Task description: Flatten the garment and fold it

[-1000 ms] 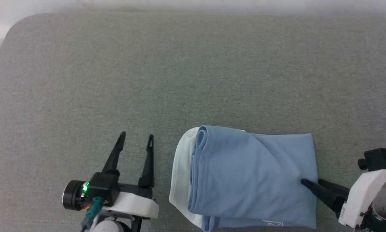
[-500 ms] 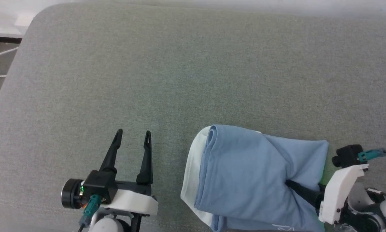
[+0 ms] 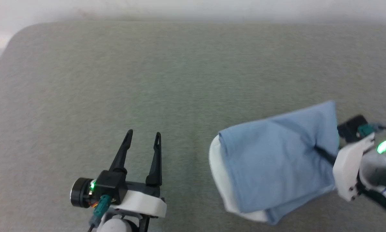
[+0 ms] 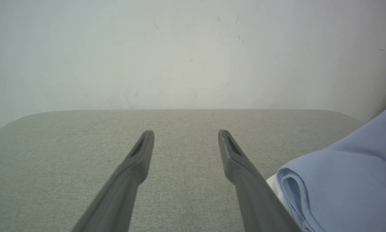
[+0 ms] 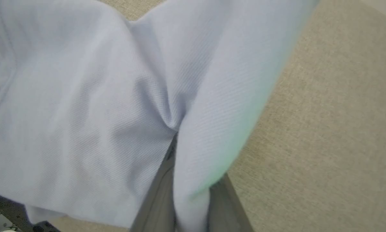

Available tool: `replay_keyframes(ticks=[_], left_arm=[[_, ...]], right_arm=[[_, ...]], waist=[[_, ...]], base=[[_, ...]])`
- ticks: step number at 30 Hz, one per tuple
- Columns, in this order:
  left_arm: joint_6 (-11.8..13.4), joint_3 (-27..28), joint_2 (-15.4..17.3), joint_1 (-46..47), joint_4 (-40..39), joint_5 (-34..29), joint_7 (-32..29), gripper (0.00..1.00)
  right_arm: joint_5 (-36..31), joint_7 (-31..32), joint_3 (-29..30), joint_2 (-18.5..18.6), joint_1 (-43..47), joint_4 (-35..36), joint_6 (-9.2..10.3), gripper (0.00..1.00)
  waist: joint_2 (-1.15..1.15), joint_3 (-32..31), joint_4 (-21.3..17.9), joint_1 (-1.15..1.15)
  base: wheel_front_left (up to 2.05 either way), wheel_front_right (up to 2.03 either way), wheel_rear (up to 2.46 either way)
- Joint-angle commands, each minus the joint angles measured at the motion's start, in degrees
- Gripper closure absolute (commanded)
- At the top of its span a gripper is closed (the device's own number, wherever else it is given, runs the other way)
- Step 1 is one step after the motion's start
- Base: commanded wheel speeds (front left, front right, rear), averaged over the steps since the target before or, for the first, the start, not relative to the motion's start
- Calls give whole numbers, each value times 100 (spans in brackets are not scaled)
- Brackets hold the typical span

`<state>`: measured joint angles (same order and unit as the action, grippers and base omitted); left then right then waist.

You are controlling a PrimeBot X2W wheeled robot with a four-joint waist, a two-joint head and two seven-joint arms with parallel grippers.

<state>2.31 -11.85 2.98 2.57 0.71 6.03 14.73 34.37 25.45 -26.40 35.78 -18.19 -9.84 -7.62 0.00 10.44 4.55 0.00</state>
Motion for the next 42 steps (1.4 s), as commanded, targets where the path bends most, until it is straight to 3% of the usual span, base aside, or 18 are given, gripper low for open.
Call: replay_keyframes(ticks=[1,9,16,21,31,36,37,38,42], left_arm=[[-3,-35,-10,142,13,-51,27,0],[-45,-175,-10,614,78,-318,27,0],[-118,-331,-5,1131,10,-529,27,0],[-198,-429,56,1528,-196,-641,27,0],[-142,-579,98,2028,-611,-730,27,0],[-73,-583,118,2042,-624,-659,27,0],[-67,-578,124,2043,-621,-642,27,0],[-62,-573,130,2044,-614,-628,27,0],[-49,-574,131,2031,-567,-586,27,0]], right_arm=[[-182,-24,-92,164,-263,52,13,100],[-799,66,-566,973,-1337,3,13,100],[-1032,-321,-368,1360,-1858,-537,13,100],[-1209,-845,-67,1557,-2070,-1150,13,100],[-1452,-1603,519,1964,-2189,-2525,13,100],[-1443,-1869,661,1882,-2294,-3056,13,100],[-1449,-1903,674,1861,-2317,-3140,13,67],[-1456,-1960,686,1842,-2343,-3209,13,3],[-1547,-2119,700,1839,-2412,-3415,13,0]], waist=[[0,93,-593,0],[0,782,-1588,0],[0,1522,-2008,0],[0,2104,-1992,0],[0,2788,-1515,0],[0,2888,-1365,0],[0,2887,-1347,0],[0,2877,-1333,0],[0,2777,-1297,0]], base=[[0,0,0],[0,0,0],[0,0,0],[0,0,0],[0,0,0],[0,0,0],[0,0,0],[0,0,0],[0,0,0]])
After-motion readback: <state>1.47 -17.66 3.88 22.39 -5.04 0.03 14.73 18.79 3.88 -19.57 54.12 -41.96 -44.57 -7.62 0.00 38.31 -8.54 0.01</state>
